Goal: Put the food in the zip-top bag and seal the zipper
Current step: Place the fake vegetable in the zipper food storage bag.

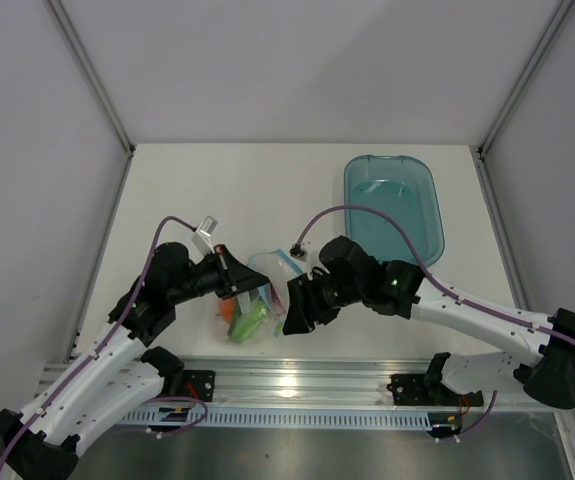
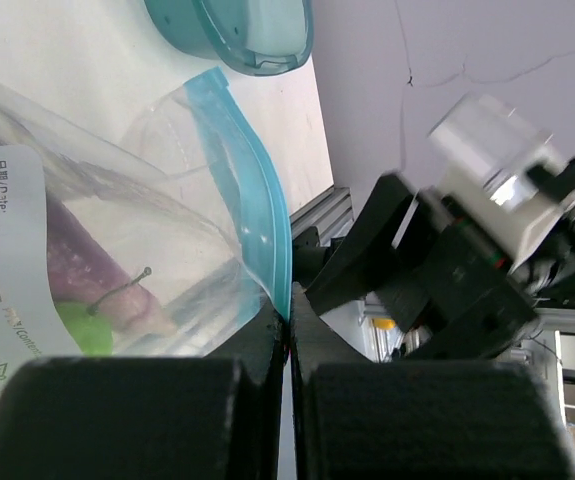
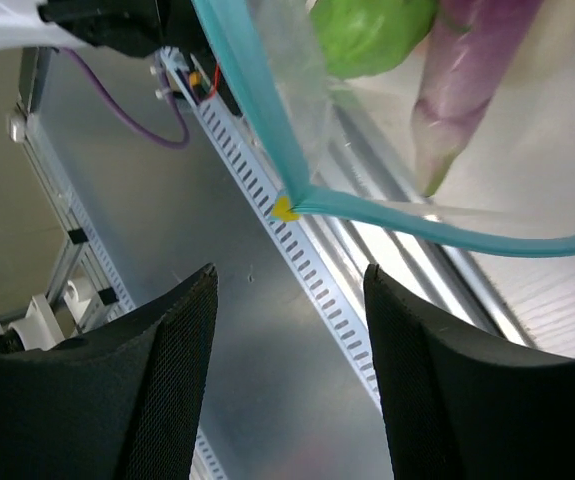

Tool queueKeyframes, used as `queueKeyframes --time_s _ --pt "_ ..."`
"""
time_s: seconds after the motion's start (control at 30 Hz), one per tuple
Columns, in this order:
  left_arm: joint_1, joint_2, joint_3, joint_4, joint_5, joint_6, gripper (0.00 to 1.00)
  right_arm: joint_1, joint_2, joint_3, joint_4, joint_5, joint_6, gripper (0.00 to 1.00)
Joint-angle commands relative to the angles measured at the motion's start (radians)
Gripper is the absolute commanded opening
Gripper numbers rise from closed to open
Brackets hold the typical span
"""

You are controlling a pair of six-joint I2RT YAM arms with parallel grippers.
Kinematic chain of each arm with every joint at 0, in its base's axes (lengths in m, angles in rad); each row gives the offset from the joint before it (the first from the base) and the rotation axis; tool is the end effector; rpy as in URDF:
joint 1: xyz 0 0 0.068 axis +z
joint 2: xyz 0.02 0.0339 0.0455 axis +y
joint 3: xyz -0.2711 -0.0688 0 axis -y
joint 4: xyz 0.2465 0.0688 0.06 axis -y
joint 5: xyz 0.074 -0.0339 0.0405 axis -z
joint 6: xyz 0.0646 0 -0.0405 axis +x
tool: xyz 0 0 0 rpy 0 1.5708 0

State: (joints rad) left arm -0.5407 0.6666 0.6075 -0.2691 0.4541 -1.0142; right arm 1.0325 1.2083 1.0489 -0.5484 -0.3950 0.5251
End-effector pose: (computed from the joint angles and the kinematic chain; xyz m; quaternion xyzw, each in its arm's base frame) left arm 0.1411 -0.1177 0.2839 -0.0584 0.8009 -0.5283 0.2758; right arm 0.1213 0.2517 0.3002 -0.3030 0.8416 0.4149 0.1667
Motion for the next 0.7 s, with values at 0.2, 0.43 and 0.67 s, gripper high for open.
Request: queueKeyframes --time_s 0.2,0.43,0.67 --pt "0.005 0.045 0.005 0.133 0.029 -0.066 0.01 0.107 0.063 -0.03 0.183 0.224 0.167 0.6" --pt "0.004 0.054 0.006 0.157 0.043 -0.073 0.01 0.127 0.119 -0.036 0.228 0.36 0.211 0.47" --pt "0.005 0.054 0.003 0.168 0.051 -0.075 0.01 0.161 0.123 -0.043 0.209 0.541 0.228 0.29"
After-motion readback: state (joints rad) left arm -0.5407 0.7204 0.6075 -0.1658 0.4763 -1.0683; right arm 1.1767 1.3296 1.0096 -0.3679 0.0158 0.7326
